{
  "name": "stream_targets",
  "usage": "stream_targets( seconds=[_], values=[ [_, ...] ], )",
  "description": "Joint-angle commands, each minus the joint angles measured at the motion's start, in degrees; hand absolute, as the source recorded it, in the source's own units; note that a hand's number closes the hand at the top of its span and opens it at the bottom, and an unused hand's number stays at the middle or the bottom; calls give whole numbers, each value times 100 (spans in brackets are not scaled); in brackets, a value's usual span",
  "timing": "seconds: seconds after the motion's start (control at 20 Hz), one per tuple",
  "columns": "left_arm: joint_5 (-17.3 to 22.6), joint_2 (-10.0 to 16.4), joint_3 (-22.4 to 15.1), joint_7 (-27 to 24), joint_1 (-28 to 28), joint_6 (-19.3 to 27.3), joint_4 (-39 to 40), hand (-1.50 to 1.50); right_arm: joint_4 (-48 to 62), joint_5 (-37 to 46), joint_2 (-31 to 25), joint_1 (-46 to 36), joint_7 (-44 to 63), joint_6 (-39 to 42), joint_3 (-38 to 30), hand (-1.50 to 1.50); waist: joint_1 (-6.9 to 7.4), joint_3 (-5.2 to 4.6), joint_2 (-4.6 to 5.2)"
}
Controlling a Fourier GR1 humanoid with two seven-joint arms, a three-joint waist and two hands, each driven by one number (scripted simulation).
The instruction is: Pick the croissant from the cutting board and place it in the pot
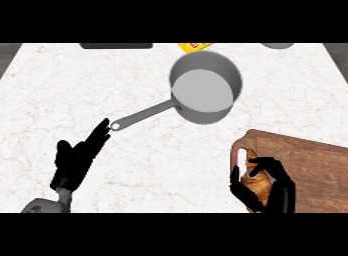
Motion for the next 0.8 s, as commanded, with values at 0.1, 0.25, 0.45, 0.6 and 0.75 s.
stream_targets(
  seconds=[0.1,0.25,0.45,0.6,0.75],
  values=[
    [-29,-15,-14,-62,-67,-57,-4,0,-896,1832,67,-9,2108,-38,458,150,105,25,51],
    [-103,-67,-59,-40,-148,-23,81,0,-1309,2599,115,-602,3192,652,361,150,129,27,61],
    [29,47,10,207,-268,-178,-33,0,-1411,3529,119,-1302,4733,1639,606,150,230,38,52],
    [-75,-88,-76,54,-142,-93,80,0,-1501,4054,120,-2173,5968,2566,659,150,264,51,53],
    [-85,-22,-30,-193,-143,-252,257,0,-1045,4115,120,-3436,6967,3395,657,150,354,66,81]
  ],
)
